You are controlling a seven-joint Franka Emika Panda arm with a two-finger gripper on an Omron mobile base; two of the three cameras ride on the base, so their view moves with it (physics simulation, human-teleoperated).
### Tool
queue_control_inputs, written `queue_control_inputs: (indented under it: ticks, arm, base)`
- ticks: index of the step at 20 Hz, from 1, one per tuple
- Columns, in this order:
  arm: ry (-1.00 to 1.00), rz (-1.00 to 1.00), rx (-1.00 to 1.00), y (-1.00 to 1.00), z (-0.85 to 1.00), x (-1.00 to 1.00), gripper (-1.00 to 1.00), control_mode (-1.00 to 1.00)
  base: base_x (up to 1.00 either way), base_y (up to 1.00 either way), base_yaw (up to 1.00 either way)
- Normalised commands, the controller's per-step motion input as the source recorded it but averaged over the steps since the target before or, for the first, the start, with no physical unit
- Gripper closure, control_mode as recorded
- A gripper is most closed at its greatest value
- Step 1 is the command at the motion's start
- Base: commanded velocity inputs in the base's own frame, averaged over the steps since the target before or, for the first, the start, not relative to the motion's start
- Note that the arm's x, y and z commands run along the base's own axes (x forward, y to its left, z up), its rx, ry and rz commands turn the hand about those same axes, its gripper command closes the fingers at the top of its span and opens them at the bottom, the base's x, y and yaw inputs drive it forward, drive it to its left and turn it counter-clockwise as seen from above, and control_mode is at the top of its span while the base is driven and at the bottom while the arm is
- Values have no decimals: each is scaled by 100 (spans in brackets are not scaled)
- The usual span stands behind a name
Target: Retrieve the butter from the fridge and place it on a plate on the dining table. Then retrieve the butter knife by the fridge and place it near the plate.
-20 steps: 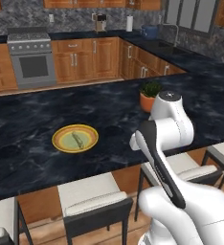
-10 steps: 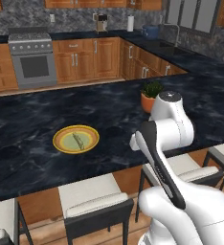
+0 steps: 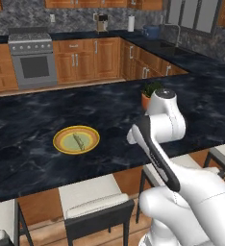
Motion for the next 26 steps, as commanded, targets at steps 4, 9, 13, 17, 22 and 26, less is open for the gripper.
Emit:
queue_control_inputs:
  ticks: [4,9,13,17,22,26]
  arm:
    - [0,3,0,0,0,59,100,-100]
    - [0,0,0,0,-2,54,100,-100]
    - [0,0,0,0,-14,63,100,-100]
    - [0,0,0,0,-12,61,100,-100]
    - [0,0,0,2,-10,56,100,-100]
    - [0,0,0,3,-8,64,100,-100]
  base:
    - [0,0,0]
    - [0,0,0]
    - [0,0,0]
    - [0,0,0]
    - [0,0,0]
    - [0,0,0]
